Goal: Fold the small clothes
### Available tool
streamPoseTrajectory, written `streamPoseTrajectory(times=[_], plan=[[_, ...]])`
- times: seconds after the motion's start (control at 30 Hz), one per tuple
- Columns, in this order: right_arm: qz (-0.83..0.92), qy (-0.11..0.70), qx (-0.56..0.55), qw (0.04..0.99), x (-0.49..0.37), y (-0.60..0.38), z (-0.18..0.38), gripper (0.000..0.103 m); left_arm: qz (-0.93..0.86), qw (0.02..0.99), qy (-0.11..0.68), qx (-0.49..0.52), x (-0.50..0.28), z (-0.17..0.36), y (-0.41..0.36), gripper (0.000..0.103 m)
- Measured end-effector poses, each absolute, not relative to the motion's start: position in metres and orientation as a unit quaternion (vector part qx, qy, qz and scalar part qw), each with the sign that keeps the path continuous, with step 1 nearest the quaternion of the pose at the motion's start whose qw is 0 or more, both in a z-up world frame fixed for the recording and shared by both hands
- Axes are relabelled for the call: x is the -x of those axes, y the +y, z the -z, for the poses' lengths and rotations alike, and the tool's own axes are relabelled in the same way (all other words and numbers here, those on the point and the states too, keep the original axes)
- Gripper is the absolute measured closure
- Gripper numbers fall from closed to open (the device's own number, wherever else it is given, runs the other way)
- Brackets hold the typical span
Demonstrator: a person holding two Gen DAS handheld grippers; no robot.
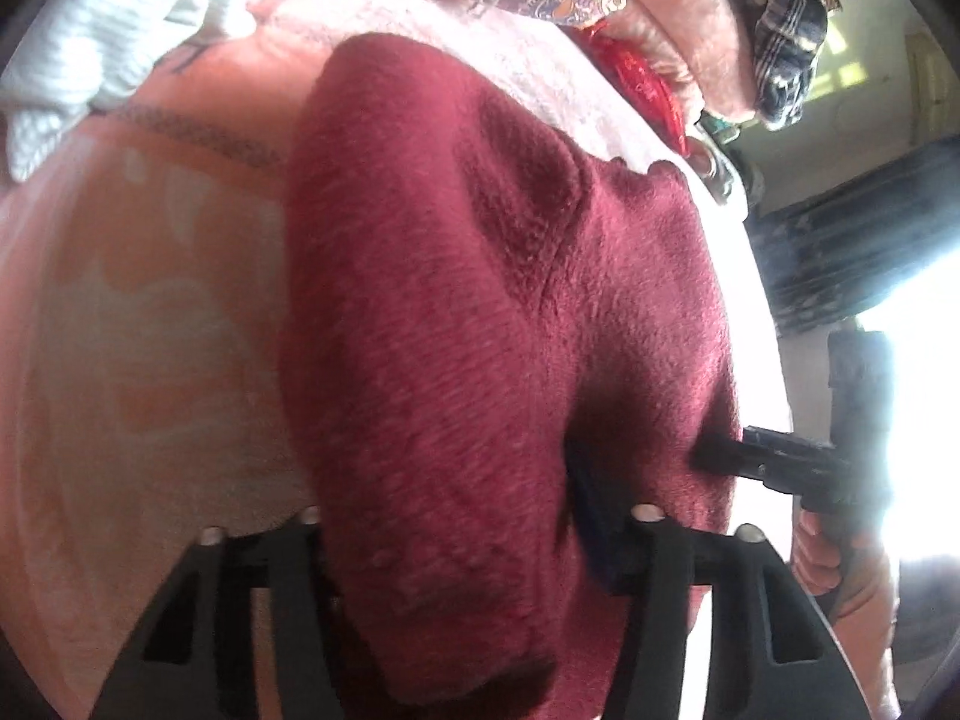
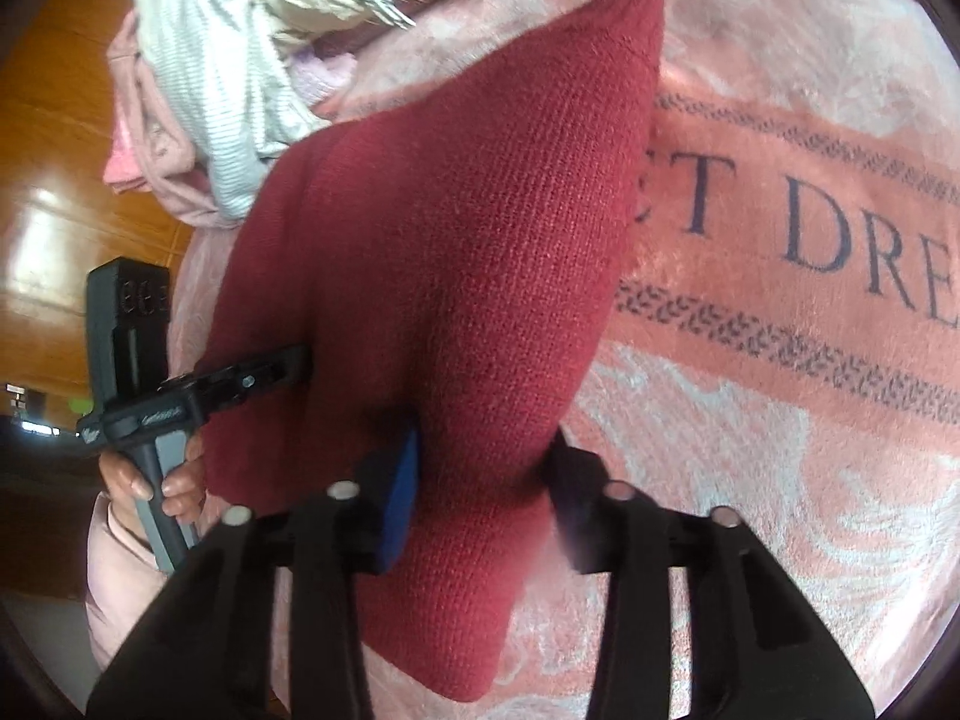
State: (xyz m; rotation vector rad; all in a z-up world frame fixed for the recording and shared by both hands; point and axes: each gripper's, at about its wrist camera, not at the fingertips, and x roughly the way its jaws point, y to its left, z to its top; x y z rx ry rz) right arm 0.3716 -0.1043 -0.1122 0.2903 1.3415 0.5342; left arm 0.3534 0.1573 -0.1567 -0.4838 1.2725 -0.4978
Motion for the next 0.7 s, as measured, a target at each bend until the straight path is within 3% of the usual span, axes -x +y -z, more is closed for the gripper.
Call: streamPoseTrajectory(times=[0.07,0.27,0.7], plan=[[-0.254,0.601,-0.135,0.746,-0.366,-0.107,0.106,0.072,0.231,0.750,0.575,0.231,-0.350,0.156,0.158,0.061],[-0.270,0.582,-0.129,0.756,-0.347,-0.136,0.075,0.073,0.261,0.747,0.555,0.256,-0.330,0.142,0.143,0.063],[-0.223,0.535,-0.117,0.806,-0.242,-0.289,0.020,0.073,0.359,0.773,0.493,0.174,-0.263,0.062,-0.021,0.063]])
